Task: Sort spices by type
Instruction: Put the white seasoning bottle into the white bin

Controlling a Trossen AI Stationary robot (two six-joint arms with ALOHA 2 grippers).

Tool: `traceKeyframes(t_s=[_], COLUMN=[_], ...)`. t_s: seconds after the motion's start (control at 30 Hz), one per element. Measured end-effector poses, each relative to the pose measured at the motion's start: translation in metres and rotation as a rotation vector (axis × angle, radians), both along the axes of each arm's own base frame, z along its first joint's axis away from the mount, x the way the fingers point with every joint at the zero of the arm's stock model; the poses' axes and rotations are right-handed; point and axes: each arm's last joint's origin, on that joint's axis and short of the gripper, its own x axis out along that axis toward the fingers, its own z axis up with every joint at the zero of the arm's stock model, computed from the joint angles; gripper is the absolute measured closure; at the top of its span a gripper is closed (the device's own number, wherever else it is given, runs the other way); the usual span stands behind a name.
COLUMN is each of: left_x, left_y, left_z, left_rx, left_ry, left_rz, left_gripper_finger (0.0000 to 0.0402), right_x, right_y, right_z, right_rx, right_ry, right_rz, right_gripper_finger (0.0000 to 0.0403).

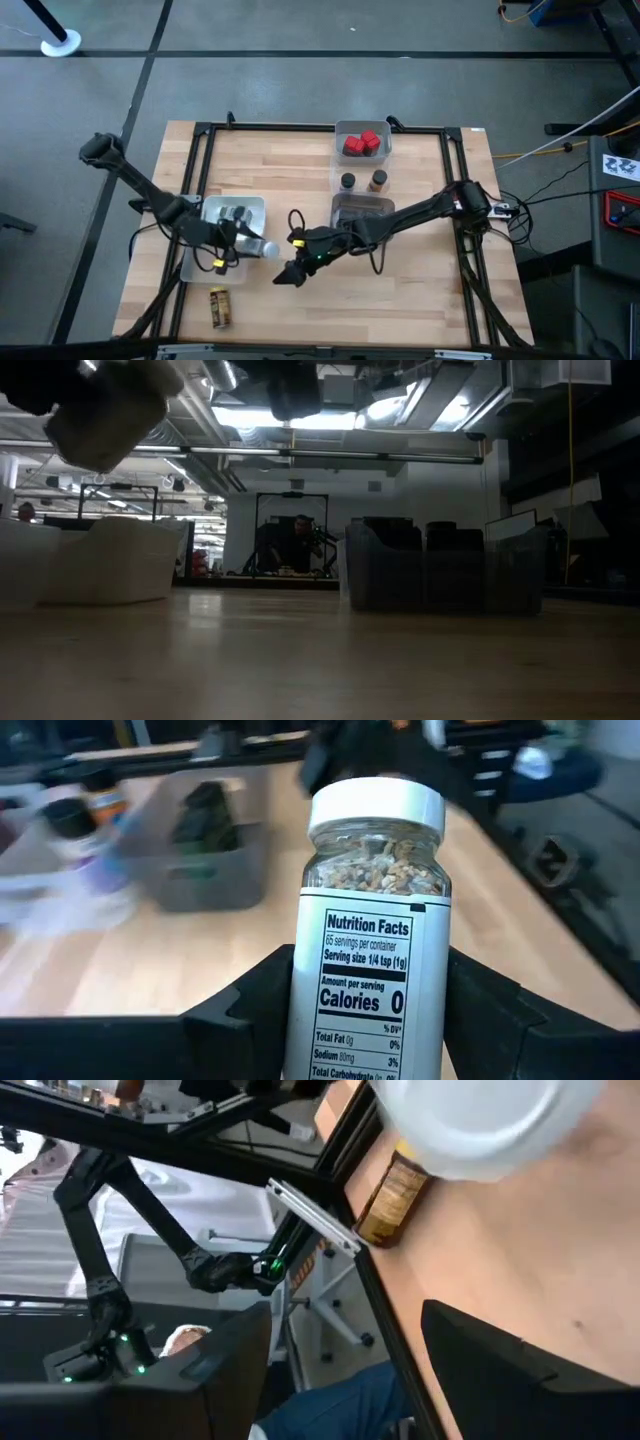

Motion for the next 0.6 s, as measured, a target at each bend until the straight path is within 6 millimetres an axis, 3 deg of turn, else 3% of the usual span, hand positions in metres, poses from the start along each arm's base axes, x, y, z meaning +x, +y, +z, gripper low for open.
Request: traceKeyframes(t_s=[0.6], left_x=[-0.047], left_y=[0.04], left_z=[-0.011], left_rx=[-0.073], left_ry=[0.192], left_rz=[0.356], left_gripper_finger=[0.0214], right_x=[-0.022], right_y=[0.025], right_z=[0.016], right_rx=[-0.133], right_ry=[-0.02], right_rz=[0.028], right_gripper_finger=[0.0143])
